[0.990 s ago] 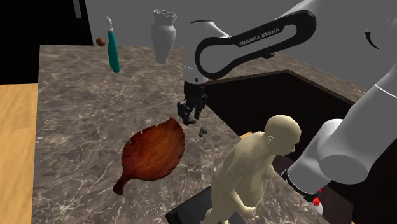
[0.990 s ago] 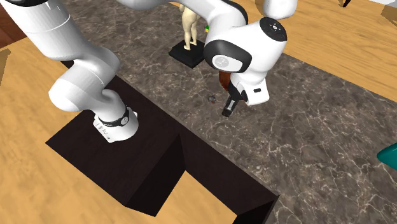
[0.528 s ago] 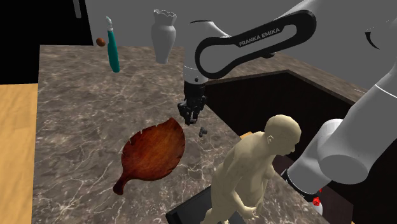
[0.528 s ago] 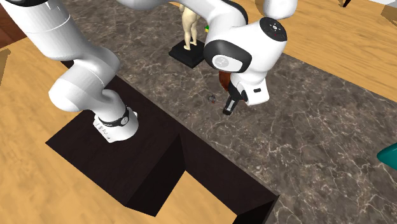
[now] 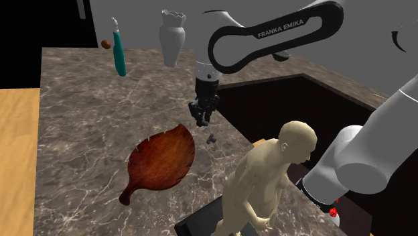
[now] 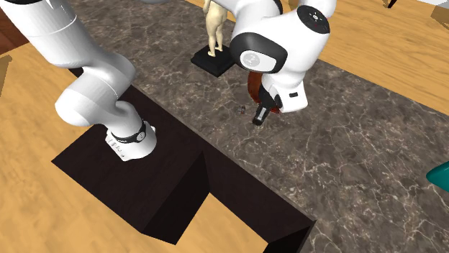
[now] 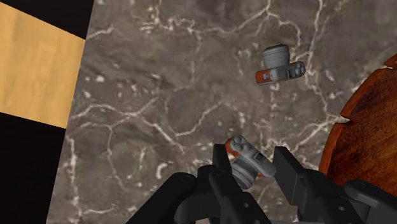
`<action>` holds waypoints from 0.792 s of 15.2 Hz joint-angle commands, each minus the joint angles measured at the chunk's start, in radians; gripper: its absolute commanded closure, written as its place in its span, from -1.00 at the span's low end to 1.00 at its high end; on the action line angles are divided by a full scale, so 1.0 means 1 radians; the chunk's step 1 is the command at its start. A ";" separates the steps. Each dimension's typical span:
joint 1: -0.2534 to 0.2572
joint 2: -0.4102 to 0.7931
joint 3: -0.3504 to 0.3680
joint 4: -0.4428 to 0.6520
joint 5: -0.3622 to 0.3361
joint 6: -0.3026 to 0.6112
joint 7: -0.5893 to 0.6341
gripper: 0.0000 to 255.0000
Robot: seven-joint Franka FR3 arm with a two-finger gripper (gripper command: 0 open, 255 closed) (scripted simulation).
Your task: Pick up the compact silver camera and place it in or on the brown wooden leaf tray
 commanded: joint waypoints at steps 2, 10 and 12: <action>0.000 -0.013 0.000 0.029 0.001 -0.042 0.003 1.00; -0.002 -0.048 -0.005 0.102 0.004 -0.149 0.005 1.00; -0.002 -0.055 -0.006 0.122 0.005 -0.176 0.006 1.00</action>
